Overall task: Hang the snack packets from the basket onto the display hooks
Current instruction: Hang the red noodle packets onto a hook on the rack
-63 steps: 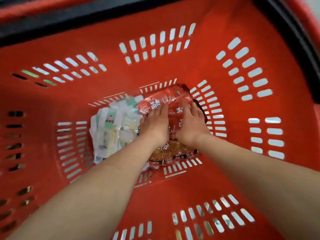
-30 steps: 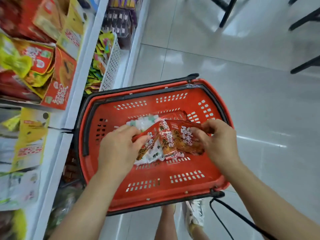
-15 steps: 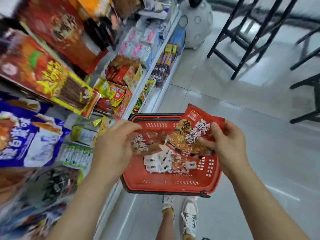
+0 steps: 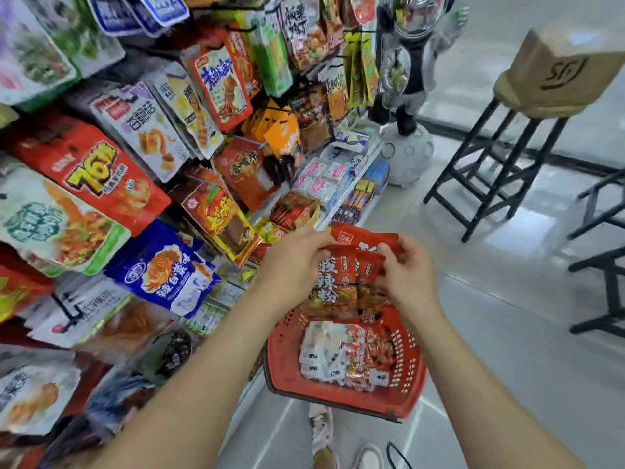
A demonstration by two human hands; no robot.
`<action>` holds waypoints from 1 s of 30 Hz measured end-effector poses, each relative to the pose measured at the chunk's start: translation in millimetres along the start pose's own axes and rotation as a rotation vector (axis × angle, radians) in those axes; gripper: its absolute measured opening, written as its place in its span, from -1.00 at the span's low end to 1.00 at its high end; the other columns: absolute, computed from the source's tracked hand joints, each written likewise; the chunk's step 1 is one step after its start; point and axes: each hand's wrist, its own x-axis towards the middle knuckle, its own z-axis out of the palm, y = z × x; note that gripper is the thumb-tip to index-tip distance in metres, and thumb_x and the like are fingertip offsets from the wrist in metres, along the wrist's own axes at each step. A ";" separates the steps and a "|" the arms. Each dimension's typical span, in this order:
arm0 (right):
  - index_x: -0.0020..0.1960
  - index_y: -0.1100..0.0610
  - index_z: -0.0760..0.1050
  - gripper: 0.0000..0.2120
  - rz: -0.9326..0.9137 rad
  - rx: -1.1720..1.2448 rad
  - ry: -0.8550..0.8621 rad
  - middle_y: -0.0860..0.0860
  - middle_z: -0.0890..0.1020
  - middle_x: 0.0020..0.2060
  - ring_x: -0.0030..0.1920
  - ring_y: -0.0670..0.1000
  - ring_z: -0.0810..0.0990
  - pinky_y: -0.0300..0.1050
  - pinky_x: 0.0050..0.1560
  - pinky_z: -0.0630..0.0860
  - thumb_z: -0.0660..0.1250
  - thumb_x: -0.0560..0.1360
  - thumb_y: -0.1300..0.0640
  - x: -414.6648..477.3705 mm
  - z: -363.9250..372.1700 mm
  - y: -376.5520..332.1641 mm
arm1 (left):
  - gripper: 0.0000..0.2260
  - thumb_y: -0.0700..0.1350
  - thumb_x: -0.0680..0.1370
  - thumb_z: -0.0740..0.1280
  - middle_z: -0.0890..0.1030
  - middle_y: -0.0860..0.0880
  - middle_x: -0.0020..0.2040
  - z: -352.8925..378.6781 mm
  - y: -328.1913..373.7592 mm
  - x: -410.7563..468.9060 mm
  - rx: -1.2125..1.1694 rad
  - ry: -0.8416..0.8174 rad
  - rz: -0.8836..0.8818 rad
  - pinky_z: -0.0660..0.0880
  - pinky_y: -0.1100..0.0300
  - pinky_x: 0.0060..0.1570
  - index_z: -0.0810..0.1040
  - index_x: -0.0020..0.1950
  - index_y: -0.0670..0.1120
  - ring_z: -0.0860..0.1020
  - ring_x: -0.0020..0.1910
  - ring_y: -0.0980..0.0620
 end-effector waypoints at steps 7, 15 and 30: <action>-0.15 -0.09 0.62 -0.83 -0.086 -0.176 -0.149 -0.10 0.69 -0.20 -0.11 -0.01 0.67 0.13 -0.04 0.63 0.37 0.53 0.16 3.0 3.7 -1.9 | -0.84 -0.21 0.56 0.35 0.59 -0.02 -0.02 0.2 -15.9 -10.8 0.000 -0.060 -0.073 0.43 0.08 0.12 0.67 0.10 -0.13 0.52 0.03 -0.01; -0.13 -0.08 0.50 -0.85 -0.210 -0.251 -0.155 -0.03 0.63 -0.27 -0.25 -0.06 0.62 0.07 -0.15 0.60 0.36 0.54 0.15 2.2 21.1 -29.3 | -0.88 -0.24 0.53 0.38 0.51 -0.01 0.23 -20.0 -22.8 -5.1 -0.035 0.050 -0.044 0.37 0.10 0.33 0.70 0.00 -0.14 0.43 0.27 0.01; -0.24 -0.02 0.60 -0.74 -0.351 -0.051 -0.221 -0.17 0.60 -0.31 -0.21 -0.06 0.57 0.00 -0.28 0.65 0.30 0.54 0.26 -35.6 82.9 -147.3 | -0.81 -0.17 0.50 0.44 0.55 0.23 -0.20 -160.8 -11.8 -8.9 -0.297 0.287 -0.164 0.41 0.35 -0.24 0.57 -0.17 0.13 0.49 -0.26 0.17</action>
